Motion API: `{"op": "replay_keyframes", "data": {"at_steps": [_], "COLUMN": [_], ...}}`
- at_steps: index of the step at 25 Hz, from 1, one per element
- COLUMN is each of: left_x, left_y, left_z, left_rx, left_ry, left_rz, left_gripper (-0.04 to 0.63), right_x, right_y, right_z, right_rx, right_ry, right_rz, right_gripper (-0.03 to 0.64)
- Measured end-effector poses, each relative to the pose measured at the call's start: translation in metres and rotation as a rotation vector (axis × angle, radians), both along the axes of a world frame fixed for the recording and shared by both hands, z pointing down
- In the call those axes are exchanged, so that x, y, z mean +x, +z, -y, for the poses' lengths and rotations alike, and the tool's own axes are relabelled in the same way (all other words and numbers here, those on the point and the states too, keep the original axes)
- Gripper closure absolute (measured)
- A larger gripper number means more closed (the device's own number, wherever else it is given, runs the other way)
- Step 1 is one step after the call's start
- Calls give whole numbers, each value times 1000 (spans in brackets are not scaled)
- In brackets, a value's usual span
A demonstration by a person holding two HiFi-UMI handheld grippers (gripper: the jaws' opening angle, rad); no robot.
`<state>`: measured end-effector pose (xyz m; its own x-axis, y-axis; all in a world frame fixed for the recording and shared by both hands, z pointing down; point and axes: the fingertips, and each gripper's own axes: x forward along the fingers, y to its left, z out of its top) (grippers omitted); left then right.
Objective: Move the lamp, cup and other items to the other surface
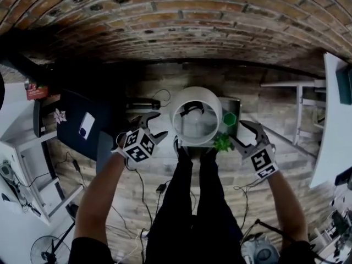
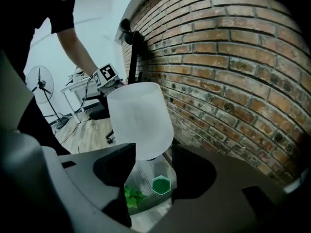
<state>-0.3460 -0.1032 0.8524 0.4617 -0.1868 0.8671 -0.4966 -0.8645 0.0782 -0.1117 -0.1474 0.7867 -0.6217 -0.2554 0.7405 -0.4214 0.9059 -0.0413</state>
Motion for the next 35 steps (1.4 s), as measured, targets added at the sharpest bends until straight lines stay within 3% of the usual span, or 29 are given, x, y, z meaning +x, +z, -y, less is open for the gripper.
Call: {"op": "replay_keyframes", "data": {"at_steps": [5,9,17,26,35], "left_x": [-1,-3,4,25,31], "left_y": [39,63,98,118,120], "left_z": [7,7,13,24,26], "left_rx": [2,-14,-20,-8,33], "left_ry": [26,67,155,140,210], "left_rz": [39,72,110,69,94], "left_gripper": [307,293,272,267,265], "right_x": [-1,-10,-19,-37,-43], "right_y": [57,86,141,159,163], "right_z": [-7,0,-1,6,10], "right_rx": [47,1,-23,12,27], "right_ry": [-268,-320,-478,-471,-478], "right_rz": [-102,-103,-168,-118,-104], "right_gripper": [336,290,268,264,218]}}
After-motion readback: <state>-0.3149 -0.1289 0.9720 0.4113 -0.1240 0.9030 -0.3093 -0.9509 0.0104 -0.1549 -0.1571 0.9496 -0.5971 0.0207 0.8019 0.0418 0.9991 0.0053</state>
